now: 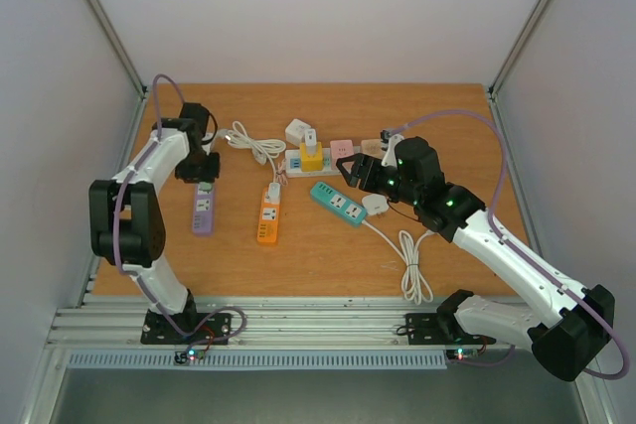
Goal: Insert the plug
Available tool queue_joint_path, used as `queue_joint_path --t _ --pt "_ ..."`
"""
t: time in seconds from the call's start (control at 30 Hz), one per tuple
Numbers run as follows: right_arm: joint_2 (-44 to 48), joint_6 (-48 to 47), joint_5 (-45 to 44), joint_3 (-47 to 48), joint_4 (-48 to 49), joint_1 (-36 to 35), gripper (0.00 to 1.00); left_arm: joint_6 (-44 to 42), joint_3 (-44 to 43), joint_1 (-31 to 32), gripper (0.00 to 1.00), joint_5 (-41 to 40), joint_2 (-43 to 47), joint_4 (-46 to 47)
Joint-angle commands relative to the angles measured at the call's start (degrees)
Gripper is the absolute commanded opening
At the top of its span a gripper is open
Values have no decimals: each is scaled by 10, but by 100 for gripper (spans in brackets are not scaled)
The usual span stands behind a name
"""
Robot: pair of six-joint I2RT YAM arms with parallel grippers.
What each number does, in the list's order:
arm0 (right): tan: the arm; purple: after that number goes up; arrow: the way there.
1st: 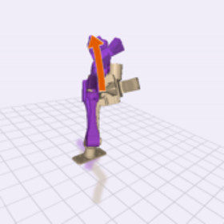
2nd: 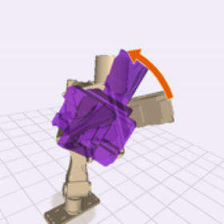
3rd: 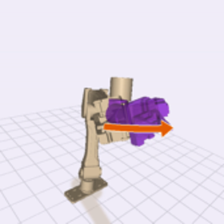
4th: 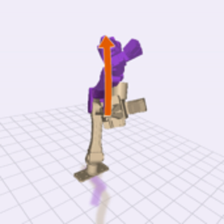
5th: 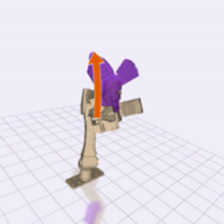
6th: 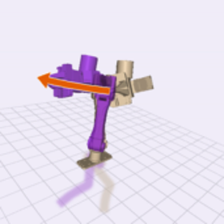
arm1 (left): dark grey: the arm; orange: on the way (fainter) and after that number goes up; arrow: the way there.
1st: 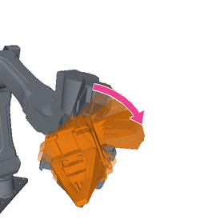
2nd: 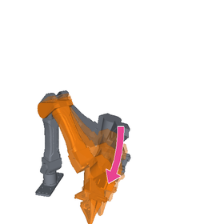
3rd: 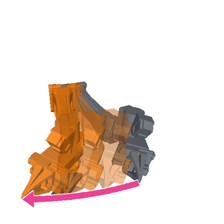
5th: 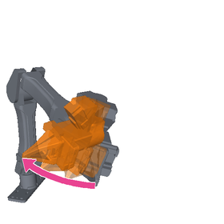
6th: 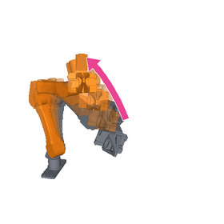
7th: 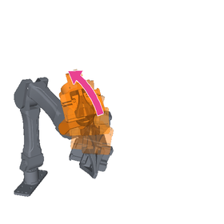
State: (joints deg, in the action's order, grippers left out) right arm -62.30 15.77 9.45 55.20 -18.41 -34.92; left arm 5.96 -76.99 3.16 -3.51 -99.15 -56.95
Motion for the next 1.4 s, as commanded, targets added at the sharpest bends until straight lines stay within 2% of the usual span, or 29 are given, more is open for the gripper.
queue_joint_path --t 0.0,0.17,0.37,0.73,0.97,1.2,1.37 --pt "-1 2 -2 4 13 3 72 -5 8 -4 14 -2 -25 5" --pt "-2 1 -2 4 12 3 72 -5 14 -4 15 -22 -36 2" --pt "0 -1 -7 3 10 4 72 0 19 -4 20 -55 -41 5" --pt "2 0 -7 1 9 3 72 3 19 -3 21 10 -43 18" --pt "-1 1 -9 0 11 3 73 6 20 -2 21 0 -54 17" --pt "-2 2 -7 -1 12 4 73 -3 22 4 21 49 -52 30" --pt "-1 1 -7 -1 12 3 73 -2 22 8 20 8 -60 22"
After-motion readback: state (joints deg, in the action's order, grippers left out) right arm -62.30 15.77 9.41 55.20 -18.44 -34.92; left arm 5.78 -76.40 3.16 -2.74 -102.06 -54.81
